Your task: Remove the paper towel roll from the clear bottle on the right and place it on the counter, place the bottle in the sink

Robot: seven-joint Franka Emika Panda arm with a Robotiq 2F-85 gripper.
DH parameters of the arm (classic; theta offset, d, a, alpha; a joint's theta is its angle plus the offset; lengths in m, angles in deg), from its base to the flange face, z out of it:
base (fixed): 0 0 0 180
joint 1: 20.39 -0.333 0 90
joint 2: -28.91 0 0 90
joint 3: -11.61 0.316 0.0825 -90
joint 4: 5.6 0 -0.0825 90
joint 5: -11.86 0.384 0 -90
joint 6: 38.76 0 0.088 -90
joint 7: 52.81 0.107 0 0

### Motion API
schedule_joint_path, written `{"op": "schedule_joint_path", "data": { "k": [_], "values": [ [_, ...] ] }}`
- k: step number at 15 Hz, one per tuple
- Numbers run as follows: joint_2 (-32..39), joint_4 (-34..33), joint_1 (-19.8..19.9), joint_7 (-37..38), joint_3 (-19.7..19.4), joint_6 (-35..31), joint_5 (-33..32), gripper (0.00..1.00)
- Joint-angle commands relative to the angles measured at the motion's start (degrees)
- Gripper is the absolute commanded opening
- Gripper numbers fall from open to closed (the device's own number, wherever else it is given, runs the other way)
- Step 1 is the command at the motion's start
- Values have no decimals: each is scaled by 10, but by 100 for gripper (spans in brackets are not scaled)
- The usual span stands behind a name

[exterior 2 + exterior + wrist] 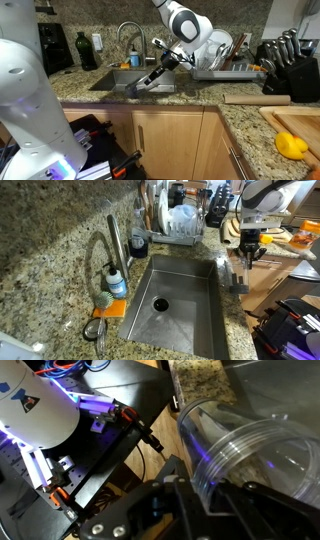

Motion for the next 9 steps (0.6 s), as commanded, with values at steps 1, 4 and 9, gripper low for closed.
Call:
{"op": "schedule_joint_path", "data": {
  "k": [1,4,9],
  "values": [
    [73,-16,-35,-38,22,-36,-46,4],
    [81,-55,-37,-131,31,-28,-23,4],
    [30,-111,33,-238,-10,69,53,4]
  ]
}}
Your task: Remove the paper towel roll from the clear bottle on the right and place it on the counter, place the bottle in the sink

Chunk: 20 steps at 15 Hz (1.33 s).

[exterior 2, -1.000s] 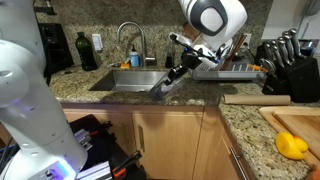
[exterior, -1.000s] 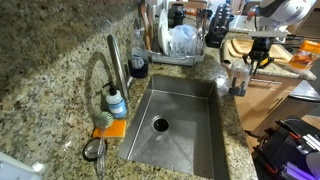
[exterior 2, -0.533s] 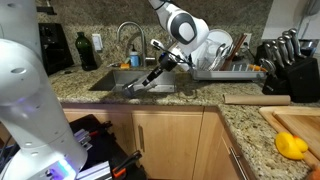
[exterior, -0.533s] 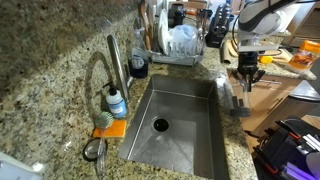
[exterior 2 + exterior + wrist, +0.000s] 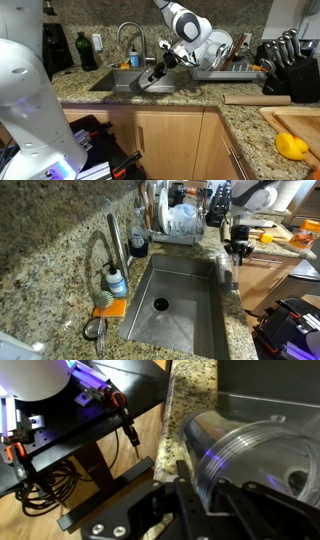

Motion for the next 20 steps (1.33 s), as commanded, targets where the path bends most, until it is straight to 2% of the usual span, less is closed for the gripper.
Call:
{"op": "schedule_joint_path", "data": {
  "k": [1,3,6,9,13,14,18,19,20],
  "values": [
    [-15,-46,47,-81,-18,23,41,4],
    [20,-75,32,-125,-2,-32,25,4],
    [62,-70,3,-175,33,-119,20,4],
    [133,-83,-35,-209,76,-196,0,4],
    [201,-88,-79,-246,115,-276,-57,4],
    [185,-77,-68,-214,112,-262,-42,16],
    [195,-88,-79,-229,124,-264,-50,16],
    [195,-88,-77,-231,123,-264,-50,4],
    [200,-89,-84,-243,121,-267,-71,4]
  ]
}}
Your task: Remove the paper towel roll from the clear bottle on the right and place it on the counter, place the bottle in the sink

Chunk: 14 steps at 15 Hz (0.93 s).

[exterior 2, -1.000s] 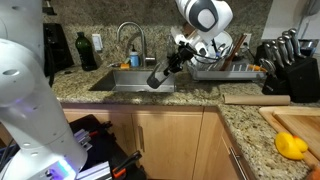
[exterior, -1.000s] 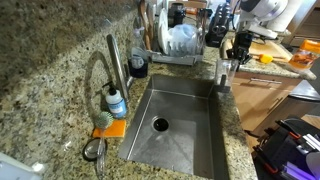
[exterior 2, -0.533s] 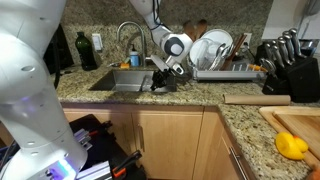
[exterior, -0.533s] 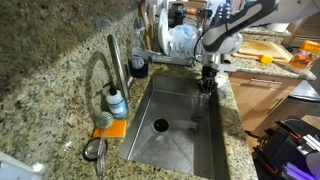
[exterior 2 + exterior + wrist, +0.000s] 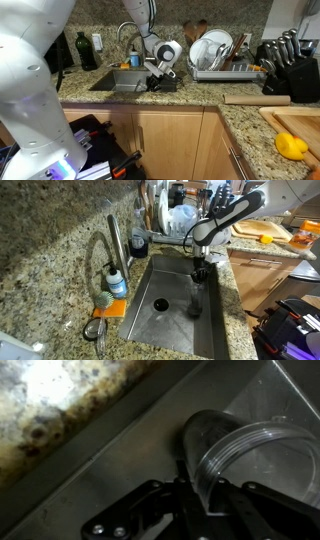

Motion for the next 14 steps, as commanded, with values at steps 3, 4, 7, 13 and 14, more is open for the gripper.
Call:
{"op": "schedule_joint_path", "data": {
  "k": [3,4,7,13,14],
  "values": [
    [31,-20,-19,-40,14,17,-80,4],
    [39,-26,-25,-45,17,26,-98,4],
    [66,-51,-51,-62,31,48,-142,4],
    [101,-132,-116,-74,39,107,-247,4],
    [102,-140,-126,-78,40,113,-266,4]
  ]
}}
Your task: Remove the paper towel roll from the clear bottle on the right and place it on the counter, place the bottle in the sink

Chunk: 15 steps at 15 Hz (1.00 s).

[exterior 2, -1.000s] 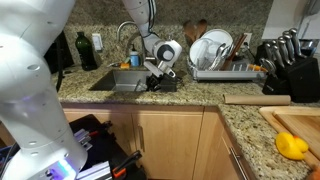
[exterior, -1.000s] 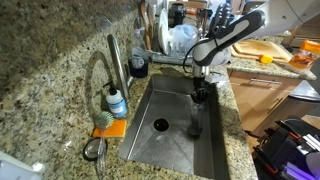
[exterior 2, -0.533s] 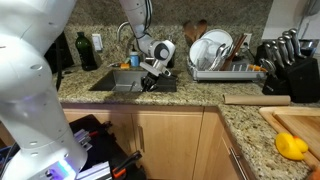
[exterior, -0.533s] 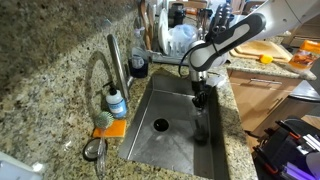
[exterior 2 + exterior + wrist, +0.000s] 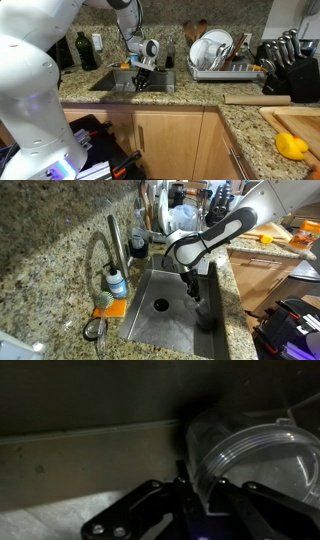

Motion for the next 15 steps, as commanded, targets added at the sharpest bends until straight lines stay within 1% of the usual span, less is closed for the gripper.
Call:
{"op": "schedule_joint_path", "data": {
  "k": [1,3,4,6,7,8,10,11,13,15],
  "values": [
    [41,-41,-36,-16,-6,-5,-84,4],
    [28,-43,-50,-32,-1,-5,-122,4],
    [14,-35,-50,-50,4,-14,-136,4],
    [-19,-6,-3,-115,40,-23,-82,4],
    [-35,12,18,-142,47,-14,-59,4],
    [3,-36,-27,-88,28,1,-90,16],
    [-6,-25,-3,-120,36,-1,-72,16],
    [-8,-20,5,-137,33,-22,-87,4],
    [-17,-10,0,-153,23,-74,-142,4],
    [-28,-4,-3,-165,20,-93,-185,4]
  ]
}}
